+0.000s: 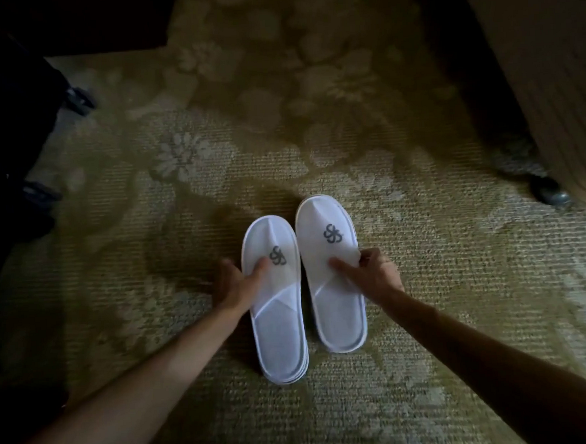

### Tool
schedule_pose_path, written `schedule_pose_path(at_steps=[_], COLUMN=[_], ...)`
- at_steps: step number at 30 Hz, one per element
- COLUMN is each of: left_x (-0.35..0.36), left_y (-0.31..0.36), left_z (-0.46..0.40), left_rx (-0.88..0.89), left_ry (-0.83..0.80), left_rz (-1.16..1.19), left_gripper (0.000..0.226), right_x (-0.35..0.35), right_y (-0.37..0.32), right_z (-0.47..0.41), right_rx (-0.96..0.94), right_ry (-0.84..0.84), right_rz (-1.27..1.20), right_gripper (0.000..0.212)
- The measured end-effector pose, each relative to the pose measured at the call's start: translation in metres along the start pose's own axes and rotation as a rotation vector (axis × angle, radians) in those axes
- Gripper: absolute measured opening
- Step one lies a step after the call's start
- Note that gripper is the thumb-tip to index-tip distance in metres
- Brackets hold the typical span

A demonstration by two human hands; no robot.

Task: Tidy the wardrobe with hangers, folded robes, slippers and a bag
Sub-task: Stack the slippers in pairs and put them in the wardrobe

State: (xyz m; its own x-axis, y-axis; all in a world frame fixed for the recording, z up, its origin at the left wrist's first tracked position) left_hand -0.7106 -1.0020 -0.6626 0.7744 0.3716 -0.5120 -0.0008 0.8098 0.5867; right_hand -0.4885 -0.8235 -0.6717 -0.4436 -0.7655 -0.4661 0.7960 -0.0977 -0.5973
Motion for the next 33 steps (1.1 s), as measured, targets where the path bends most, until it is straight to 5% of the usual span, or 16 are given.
schedule_pose_path(at_steps=[5, 8, 12, 17, 20, 27, 33], left_x=[0.009, 0.003, -0.006, -0.070, -0.131, -0.225, -0.256], left_y=[-0.018, -0.013, -0.018, -0.026, -0.007, 0.031, 0.023], left_z=[0.003, -0.001, 0.010, 0.054, 0.122, 0.307, 0.437], left_rx=[-0.157, -0.128, -0.122, -0.163, -0.197, -0.269, -0.347], left_ry=[-0.107, -0.191, -0.262, -0.072, 0.040, 0.230, 0.251], left_rz=[0.339, 0.458, 0.566, 0.688, 0.671, 0.816, 1.037], left_gripper=[0.071, 0.045, 0.040, 0.078, 0.061, 0.037, 0.038], right_x=[0.017, 0.018, 0.028, 0.040, 0.038, 0.007, 0.006], right_y=[0.003, 0.003, -0.024, -0.106, -0.165, -0.271, -0.298], right_z=[0.002, 0.002, 0.004, 0.046, 0.101, 0.264, 0.366], right_rx=[-0.014, -0.038, -0.105, -0.259, -0.285, -0.291, -0.251], right_ry=[-0.009, 0.034, -0.012, -0.238, -0.348, -0.508, -0.640], right_rz=[-0.156, -0.309, -0.351, -0.337, -0.326, -0.162, 0.059], right_gripper=[0.070, 0.062, 0.065, 0.021, 0.014, 0.019, 0.057])
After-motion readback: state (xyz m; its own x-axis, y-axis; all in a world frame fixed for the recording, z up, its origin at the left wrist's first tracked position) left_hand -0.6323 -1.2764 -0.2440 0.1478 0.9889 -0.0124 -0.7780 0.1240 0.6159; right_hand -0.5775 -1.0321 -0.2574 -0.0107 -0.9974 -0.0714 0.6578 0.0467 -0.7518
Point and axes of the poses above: each hand's wrist, its own z-axis away from the middle knuckle, its own x-axis out of the palm, y = z × x, the point moved 5 cm from there along -z, towards the middle knuckle, and after that the axes turned 13 degrees about -y, right-handed, at the moved point
